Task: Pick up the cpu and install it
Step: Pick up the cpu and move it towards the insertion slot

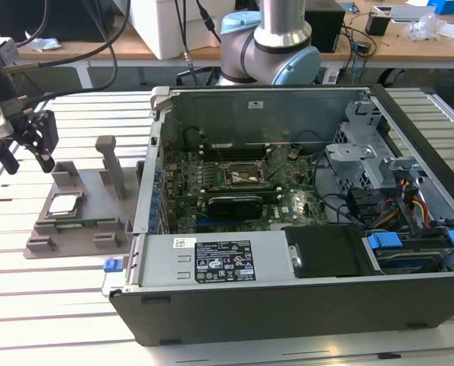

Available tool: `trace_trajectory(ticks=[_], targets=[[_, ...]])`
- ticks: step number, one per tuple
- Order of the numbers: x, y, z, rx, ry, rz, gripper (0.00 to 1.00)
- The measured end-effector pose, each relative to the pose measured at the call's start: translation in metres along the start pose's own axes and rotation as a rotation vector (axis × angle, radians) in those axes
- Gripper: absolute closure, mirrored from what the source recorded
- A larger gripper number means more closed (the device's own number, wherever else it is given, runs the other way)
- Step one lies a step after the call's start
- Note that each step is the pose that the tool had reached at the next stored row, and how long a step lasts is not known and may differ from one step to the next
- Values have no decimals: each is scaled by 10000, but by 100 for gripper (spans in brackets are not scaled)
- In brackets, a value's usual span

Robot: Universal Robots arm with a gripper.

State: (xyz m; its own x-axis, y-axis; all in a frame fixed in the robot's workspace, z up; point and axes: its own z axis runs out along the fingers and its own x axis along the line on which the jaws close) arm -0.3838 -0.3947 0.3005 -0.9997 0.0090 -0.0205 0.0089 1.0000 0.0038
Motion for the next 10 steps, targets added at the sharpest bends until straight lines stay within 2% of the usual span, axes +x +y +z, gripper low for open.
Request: trace_trajectory(ticks=[10], targets=[[2, 0, 109, 8, 1, 0, 40]])
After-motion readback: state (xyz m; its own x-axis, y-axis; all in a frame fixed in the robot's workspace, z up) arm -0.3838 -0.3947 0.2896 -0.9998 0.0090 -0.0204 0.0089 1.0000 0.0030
